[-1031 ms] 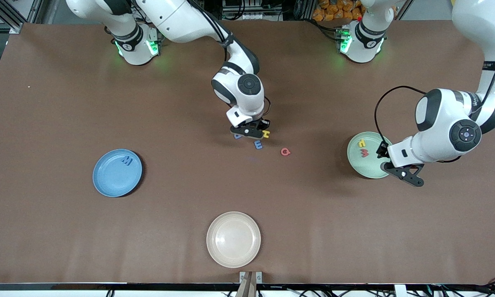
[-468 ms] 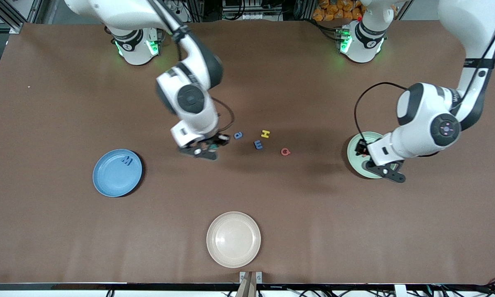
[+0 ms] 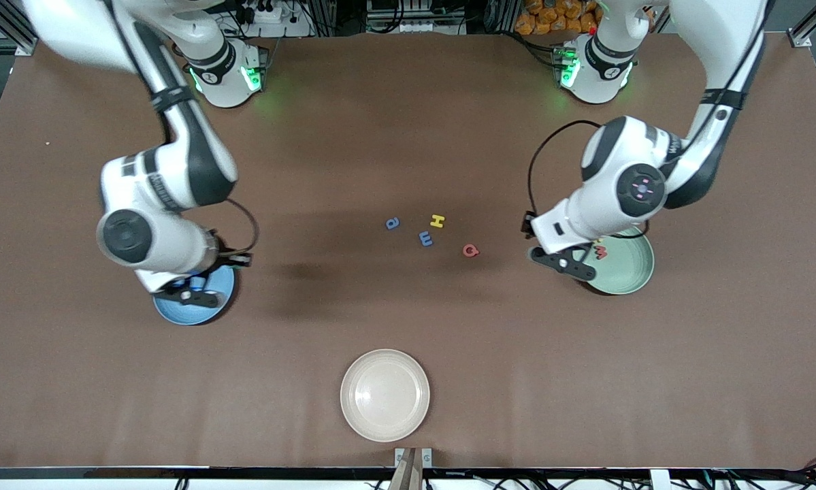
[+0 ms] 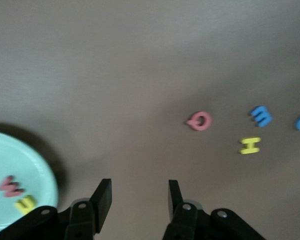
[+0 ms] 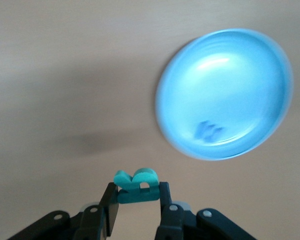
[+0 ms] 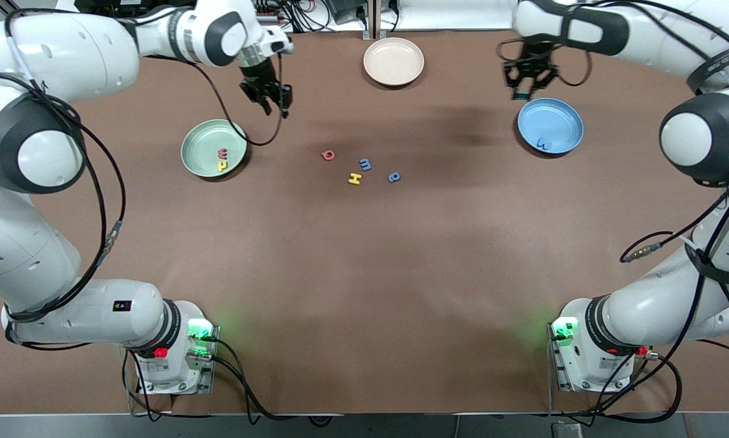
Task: Sort uppercase to blue plate, lowercase to green plate
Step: 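Place the teal R on the blue plate while the left gripper reaches letters, then grasp the blue lowercase m with the left gripper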
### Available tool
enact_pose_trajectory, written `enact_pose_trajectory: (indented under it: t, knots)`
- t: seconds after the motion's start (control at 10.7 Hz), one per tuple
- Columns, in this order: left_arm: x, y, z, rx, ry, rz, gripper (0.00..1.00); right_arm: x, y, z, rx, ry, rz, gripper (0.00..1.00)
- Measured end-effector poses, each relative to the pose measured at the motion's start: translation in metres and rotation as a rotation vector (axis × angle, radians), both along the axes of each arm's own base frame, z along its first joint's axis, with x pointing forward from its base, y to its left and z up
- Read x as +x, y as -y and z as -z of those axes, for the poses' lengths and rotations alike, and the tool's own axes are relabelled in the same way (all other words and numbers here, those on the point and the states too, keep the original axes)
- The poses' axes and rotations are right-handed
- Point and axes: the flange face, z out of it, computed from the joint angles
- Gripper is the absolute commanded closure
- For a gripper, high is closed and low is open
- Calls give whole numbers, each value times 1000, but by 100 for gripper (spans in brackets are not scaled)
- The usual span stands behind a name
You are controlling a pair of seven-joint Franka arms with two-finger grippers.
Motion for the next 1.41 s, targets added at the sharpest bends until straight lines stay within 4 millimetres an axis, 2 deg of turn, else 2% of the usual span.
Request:
enact_pose_trajectory:
  t: [0.09, 0.19, 0.37, 0.56, 0.75, 0.84, 0.94, 1.12, 1.22, 1.41]
  knots:
    - [-7, 16, 0, -8, -9, -61, 48, 3, 35, 9, -2, -4, 10, 100]
    - [-12, 29, 1, -5, -19, -141, 47, 5, 60, 17, 1, 1, 22, 100]
    - [-29, 61, 12, 28, -31, -294, 47, 11, 88, 41, 2, 19, 45, 99]
    - [-51, 101, 27, 44, -23, -387, 47, 12, 96, 63, -1, 44, 56, 56]
    - [-71, 136, 53, 55, -2, -444, 47, 13, 101, 68, -3, 54, 65, 32]
    - [-78, 148, 68, 65, 14, -463, 47, 13, 104, 67, -3, 59, 68, 13]
    - [-80, 155, 80, 75, 27, -479, 47, 14, 104, 65, -3, 66, 69, 8]
    - [-69, 160, 84, 76, 55, -510, 47, 17, 104, 47, -1, 95, 62, 7]
    - [-59, 163, 79, 69, 76, -525, 47, 18, 103, 28, 3, 117, 48, 7]
    - [-43, 170, 71, 59, 118, -543, 47, 12, 102, -26, 16, 143, -8, 6]
